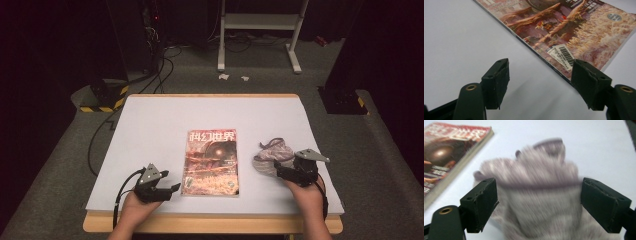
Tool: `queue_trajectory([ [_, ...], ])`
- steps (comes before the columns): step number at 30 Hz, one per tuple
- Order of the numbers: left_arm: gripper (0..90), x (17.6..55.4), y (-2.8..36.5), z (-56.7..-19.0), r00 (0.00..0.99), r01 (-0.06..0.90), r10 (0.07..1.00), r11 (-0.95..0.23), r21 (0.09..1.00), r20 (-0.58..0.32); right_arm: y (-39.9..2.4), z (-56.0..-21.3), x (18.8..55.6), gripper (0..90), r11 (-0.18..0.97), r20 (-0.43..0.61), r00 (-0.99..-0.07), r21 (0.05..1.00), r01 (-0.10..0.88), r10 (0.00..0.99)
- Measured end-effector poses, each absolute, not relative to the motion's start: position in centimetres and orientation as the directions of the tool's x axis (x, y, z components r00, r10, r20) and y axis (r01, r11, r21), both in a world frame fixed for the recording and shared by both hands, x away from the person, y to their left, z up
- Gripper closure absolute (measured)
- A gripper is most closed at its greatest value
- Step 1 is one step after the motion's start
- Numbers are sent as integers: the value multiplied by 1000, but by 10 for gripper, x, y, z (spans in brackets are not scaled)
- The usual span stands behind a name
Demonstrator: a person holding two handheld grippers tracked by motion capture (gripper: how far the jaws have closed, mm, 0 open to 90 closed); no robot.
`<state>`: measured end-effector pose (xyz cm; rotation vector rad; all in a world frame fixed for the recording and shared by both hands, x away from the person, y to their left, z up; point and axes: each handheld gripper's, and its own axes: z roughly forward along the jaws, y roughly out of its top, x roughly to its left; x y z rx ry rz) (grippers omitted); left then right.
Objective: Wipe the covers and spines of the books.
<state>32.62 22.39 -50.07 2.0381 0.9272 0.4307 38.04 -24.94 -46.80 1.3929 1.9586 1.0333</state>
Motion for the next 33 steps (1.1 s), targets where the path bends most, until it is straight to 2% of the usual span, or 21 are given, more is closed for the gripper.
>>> queue_trajectory([
  [6,310,325,217,-501,683,451,730,-396,799,-24,-243,-458,374,140,189,5,-356,841,507,934],
  [21,306,321,197,-505,714,445,700,-440,780,-13,-201,-450,359,122,240,24,-500,857,457,866],
  [27,306,323,190,-505,692,495,720,-415,763,-58,-178,-456,353,142,245,71,-561,850,467,825],
  [33,308,327,186,-506,670,534,737,-398,746,-86,-150,-473,350,169,303,76,-613,817,490,787],
])
